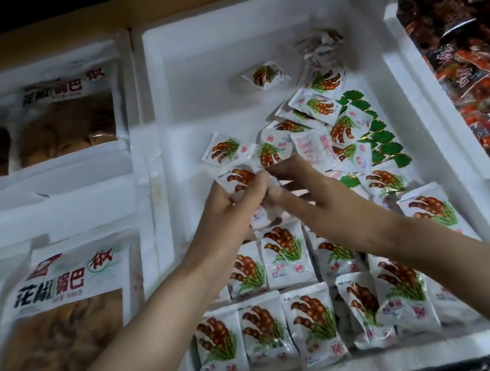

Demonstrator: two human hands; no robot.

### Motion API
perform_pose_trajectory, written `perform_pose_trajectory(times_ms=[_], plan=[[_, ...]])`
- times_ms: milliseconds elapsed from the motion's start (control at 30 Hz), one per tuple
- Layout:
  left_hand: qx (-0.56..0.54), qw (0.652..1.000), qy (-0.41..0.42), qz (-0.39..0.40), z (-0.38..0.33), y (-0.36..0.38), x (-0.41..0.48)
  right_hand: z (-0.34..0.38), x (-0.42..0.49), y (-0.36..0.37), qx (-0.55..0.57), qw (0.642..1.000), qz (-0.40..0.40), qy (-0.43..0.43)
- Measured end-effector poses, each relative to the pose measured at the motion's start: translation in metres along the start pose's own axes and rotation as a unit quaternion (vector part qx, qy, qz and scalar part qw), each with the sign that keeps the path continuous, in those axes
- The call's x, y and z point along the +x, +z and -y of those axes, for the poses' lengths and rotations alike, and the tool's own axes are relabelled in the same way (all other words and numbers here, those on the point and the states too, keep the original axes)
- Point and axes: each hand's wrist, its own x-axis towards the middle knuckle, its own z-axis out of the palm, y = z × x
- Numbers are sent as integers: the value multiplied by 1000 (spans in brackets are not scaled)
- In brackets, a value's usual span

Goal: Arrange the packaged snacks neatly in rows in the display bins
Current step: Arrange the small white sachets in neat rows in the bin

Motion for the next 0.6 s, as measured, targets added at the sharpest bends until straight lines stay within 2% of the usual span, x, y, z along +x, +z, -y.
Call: perform_pose_trajectory(times_ms=[67, 200, 333, 400, 500, 600], plan=[[9, 1000, 9, 3, 1, -10, -9, 5, 0, 4, 54, 998, 11, -6], [60, 996, 1, -63, 9, -33, -18, 11, 6, 13, 79, 997, -1, 16], [130, 988, 38, -73, 10, -52, -29, 21, 11, 21, 14, 998, 53, 9], [158, 980, 63, -102, 9, -59, -33, 28, 13, 28, 21, 997, 69, 3], [143, 970, 92, -176, 9, -72, -38, 29, 20, 40, 8, 998, 37, 45], [118, 960, 100, -233, 11, -86, -45, 28, 28, 57, -54, 997, 21, 56]])
